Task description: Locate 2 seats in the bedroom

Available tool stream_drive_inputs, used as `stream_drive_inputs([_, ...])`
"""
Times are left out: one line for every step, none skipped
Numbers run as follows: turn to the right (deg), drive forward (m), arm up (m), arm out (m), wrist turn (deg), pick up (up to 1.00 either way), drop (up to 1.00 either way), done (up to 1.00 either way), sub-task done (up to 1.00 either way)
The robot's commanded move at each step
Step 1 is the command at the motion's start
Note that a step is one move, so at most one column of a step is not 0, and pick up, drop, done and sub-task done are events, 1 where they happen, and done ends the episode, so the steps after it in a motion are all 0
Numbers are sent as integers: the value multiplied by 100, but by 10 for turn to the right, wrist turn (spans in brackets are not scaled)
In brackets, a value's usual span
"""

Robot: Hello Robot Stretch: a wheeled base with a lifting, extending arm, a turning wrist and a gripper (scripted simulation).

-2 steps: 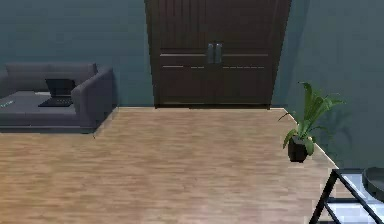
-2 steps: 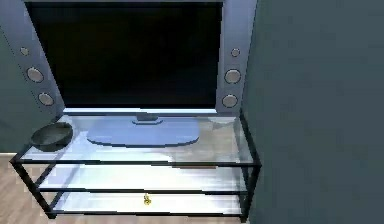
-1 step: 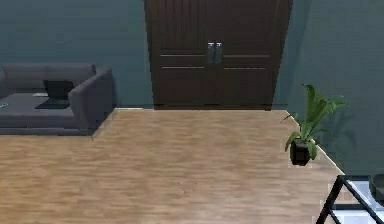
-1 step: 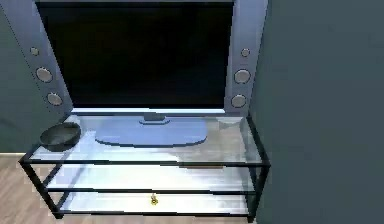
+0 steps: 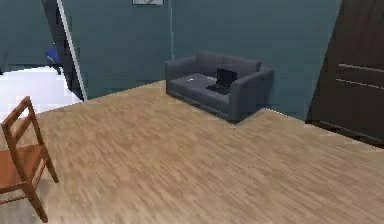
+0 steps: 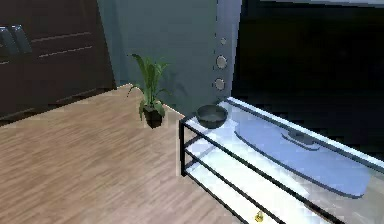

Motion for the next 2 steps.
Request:
stream_drive_inputs([-150,0,0,0,0,0,0,0,0])
stream_drive_inputs([0,100,0,0,0,0,0,0,0])
